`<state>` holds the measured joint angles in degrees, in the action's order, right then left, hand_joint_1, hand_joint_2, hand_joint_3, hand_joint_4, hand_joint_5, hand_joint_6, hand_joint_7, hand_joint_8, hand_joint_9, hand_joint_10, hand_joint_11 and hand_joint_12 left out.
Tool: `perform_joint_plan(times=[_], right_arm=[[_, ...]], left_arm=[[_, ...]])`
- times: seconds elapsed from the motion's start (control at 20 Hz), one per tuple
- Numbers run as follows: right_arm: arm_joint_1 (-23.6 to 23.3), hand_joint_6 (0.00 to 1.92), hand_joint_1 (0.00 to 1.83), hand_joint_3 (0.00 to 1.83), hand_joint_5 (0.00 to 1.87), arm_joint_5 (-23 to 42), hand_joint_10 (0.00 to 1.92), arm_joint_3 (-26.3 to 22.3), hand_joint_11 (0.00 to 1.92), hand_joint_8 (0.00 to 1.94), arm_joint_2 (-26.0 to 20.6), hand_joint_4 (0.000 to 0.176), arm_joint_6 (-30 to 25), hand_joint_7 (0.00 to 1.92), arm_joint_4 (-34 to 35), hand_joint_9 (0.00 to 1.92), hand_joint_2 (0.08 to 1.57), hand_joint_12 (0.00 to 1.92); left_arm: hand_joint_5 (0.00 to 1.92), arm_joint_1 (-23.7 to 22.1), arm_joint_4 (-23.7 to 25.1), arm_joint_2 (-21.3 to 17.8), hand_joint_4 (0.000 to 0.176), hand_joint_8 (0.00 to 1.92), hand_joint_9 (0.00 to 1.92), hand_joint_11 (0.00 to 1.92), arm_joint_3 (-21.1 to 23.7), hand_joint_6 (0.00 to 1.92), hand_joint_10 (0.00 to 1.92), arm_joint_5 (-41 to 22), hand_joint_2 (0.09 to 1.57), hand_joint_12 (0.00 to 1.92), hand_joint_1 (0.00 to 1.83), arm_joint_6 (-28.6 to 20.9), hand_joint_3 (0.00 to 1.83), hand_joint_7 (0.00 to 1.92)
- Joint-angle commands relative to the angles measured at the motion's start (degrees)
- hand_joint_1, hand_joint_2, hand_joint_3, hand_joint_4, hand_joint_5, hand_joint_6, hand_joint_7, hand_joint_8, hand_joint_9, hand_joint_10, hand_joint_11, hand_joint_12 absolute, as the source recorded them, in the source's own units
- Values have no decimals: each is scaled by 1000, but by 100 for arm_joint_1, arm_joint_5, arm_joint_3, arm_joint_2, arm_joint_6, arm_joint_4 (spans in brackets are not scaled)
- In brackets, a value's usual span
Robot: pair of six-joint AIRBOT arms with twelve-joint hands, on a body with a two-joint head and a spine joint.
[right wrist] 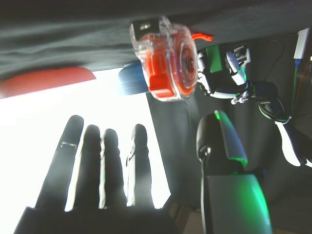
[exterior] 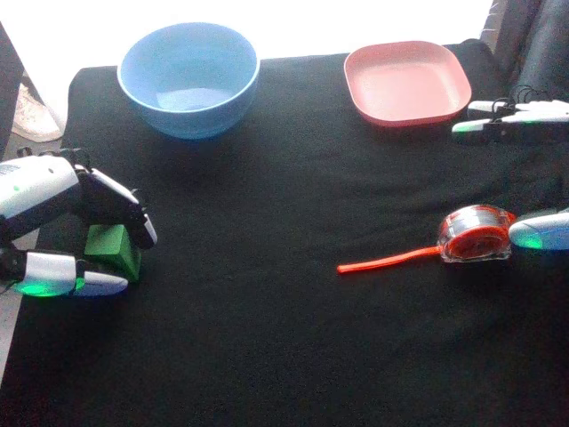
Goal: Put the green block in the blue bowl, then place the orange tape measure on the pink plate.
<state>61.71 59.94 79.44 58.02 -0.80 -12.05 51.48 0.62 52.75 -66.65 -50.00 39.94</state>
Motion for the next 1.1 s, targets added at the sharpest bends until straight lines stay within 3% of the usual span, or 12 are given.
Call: perform_joint_plan(times=[0.0, 0.1, 0.2, 0.25, 0.4, 0.5, 0.55, 0.6, 0.7, 0.95, 1.0, 1.05], right_arm=[[-34, 0, 823, 2, 367, 627, 0, 25, 0, 0, 4, 76, -57, 139, 248, 133, 1042, 610], [-34, 0, 823, 0, 371, 626, 2, 22, 0, 0, 3, 73, -77, 137, 249, 134, 1038, 619], [-34, 3, 837, 0, 385, 625, 4, 23, 0, 2, 2, 63, -78, 148, 249, 150, 1035, 680], [-34, 2, 842, 1, 383, 625, 5, 23, 0, 1, 2, 58, -78, 148, 249, 153, 1038, 682], [-34, 0, 809, 0, 383, 625, 5, 28, 0, 2, 3, 75, -78, 164, 249, 173, 1033, 758], [-34, 1, 779, 1, 385, 625, 11, 29, 0, 5, 3, 78, -78, 175, 249, 193, 1036, 767], [-34, 1, 793, 0, 387, 626, 16, 30, 0, 3, 3, 75, -78, 177, 249, 229, 1033, 815], [-34, 0, 797, 0, 383, 626, 9, 36, 0, 1, 3, 89, -78, 174, 247, 219, 1029, 824], [-35, 2, 778, 0, 398, 626, 6, 69, 0, 2, 32, 65, -78, 201, 239, 242, 1033, 899], [-36, 1, 761, 2, 376, 626, 4, 121, 0, 1, 75, 83, -79, 181, 201, 200, 1038, 822], [-37, 0, 739, 2, 358, 626, 1, 126, 0, 0, 80, 102, -79, 172, 196, 190, 1044, 789], [-37, 2, 794, 0, 367, 626, 5, 133, 0, 2, 86, 93, -79, 181, 186, 204, 1034, 816]], left_arm=[[1064, -137, -75, -72, 0, 1210, 992, 620, 0, 632, 853, -761, 1107, 1392, 1267, 0, 0, 983], [1163, -379, 82, -155, 0, 1198, 1019, 293, 4, 430, 1016, -698, 1087, 1312, 1276, 46, 0, 1005], [1273, -744, 291, -214, 0, 929, 1121, 636, -22, 257, 850, -567, 1032, 1444, 1292, 164, 2, 1153], [1297, -925, 363, -214, 0, 1173, 1103, 877, -54, 140, 1171, -539, 1067, 1677, 1285, 196, 3, 1028], [1301, -1564, 410, -41, 0, 1138, 1071, 825, -343, 100, 1208, -291, 1065, 1594, 1289, 306, 0, 1052], [1251, -2021, 436, 232, 0, 613, 1088, 759, -713, 304, 1095, 130, 1029, 1435, 1373, 305, 0, 1193], [1116, -2362, 487, 428, 0, 393, 1061, 733, -960, 663, 1048, 405, 1035, 1206, 1392, 306, 1, 1256], [1068, -2574, 488, 567, 0, 371, 1039, 724, -1144, 769, 1032, 650, 1040, 1059, 1395, 311, 0, 1277], [1087, -2987, 488, 906, 0, 489, 1024, 800, -1577, 721, 1018, 1254, 1038, 937, 1397, 432, 2, 1248], [1113, -3590, 483, 1892, 0, 620, 994, 795, -2714, 508, 1173, 2730, 1054, 1188, 1396, 760, 0, 1196], [1145, -3632, 470, 2032, 0, 557, 1030, 792, -2922, 495, 1177, 2930, 1044, 1241, 1390, 759, 1, 1206], [1160, -3656, 465, 2127, 0, 766, 1021, 798, -3054, 583, 907, 3084, 1045, 1295, 1278, 759, 8, 1136]])
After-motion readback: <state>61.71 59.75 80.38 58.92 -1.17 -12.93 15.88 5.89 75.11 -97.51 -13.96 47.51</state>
